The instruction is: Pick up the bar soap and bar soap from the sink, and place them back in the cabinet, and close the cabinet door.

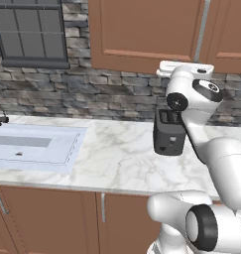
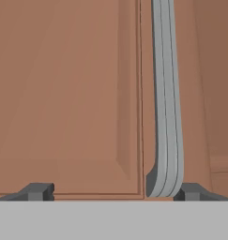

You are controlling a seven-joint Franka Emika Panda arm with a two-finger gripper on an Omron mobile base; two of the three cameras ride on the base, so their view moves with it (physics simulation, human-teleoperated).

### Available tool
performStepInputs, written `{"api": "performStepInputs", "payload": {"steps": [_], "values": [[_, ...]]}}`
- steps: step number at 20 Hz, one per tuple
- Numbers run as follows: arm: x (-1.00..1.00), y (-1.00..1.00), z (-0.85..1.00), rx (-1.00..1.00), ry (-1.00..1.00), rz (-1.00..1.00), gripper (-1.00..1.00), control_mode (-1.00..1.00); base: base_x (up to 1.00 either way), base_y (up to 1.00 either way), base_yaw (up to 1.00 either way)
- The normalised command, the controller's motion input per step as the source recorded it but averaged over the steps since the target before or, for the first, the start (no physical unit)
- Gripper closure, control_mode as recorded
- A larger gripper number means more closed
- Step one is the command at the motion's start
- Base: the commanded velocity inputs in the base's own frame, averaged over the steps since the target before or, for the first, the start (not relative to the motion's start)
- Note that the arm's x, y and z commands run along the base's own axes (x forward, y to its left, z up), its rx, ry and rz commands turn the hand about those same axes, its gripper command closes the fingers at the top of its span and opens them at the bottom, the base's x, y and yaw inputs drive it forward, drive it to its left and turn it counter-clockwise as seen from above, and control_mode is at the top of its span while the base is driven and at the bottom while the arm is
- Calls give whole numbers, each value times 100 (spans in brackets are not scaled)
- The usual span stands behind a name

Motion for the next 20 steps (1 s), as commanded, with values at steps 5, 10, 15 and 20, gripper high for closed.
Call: {"api": "performStepInputs", "payload": {"steps": [5, 10, 15, 20], "values": [[39, -1, 0, 0, 0, 0, -100, -100, 0, 0, 0], [28, 0, 0, 0, 0, 0, -100, -100, 0, 0, 0], [25, 0, 0, 0, 1, 0, -100, -100, 0, 0, 0], [25, 0, 0, 0, 2, 0, -100, -100, 0, 0, 0]]}}
